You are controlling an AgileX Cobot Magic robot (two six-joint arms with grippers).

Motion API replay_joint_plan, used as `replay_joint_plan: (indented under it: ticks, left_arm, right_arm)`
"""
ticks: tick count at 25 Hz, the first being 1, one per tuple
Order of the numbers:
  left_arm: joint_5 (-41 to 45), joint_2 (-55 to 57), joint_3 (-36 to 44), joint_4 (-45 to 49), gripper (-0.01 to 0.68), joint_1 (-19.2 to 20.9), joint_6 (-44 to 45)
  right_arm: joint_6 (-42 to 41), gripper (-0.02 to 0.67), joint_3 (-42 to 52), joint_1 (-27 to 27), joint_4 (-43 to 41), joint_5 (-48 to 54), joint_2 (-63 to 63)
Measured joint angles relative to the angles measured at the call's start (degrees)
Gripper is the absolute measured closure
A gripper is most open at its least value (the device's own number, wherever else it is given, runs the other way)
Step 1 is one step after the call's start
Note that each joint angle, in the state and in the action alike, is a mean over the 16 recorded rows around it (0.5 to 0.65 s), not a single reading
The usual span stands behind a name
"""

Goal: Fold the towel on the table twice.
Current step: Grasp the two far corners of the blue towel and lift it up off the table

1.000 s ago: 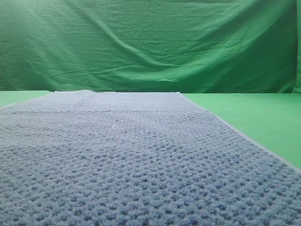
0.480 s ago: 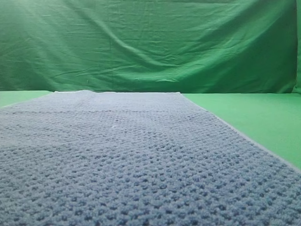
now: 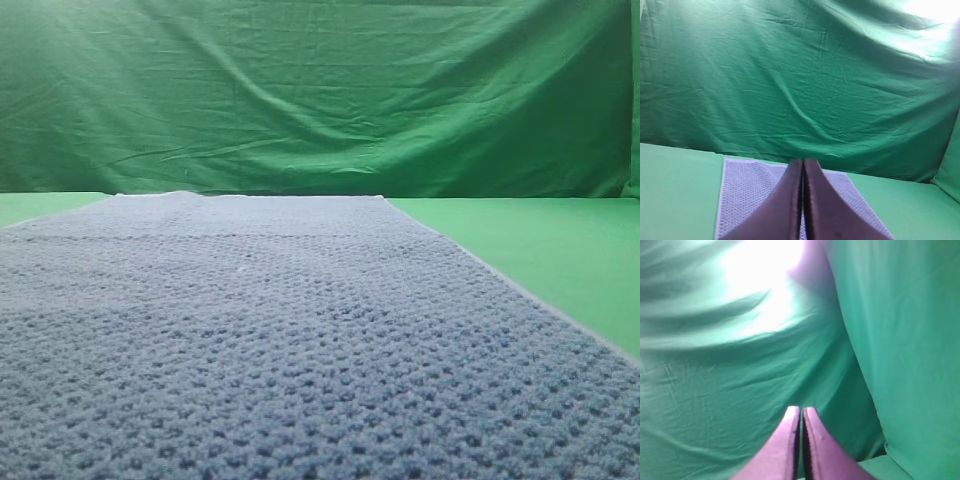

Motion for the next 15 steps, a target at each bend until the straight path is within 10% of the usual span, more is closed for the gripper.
replay_joint_plan:
  ticks: [15]
  left_arm:
    - [22.4, 25.2, -17.4, 17.7, 0.673, 0.0, -12.3]
  right_arm:
    - [-3.1, 0.649, -23.9, 8.2, -5.6, 32.2, 32.6]
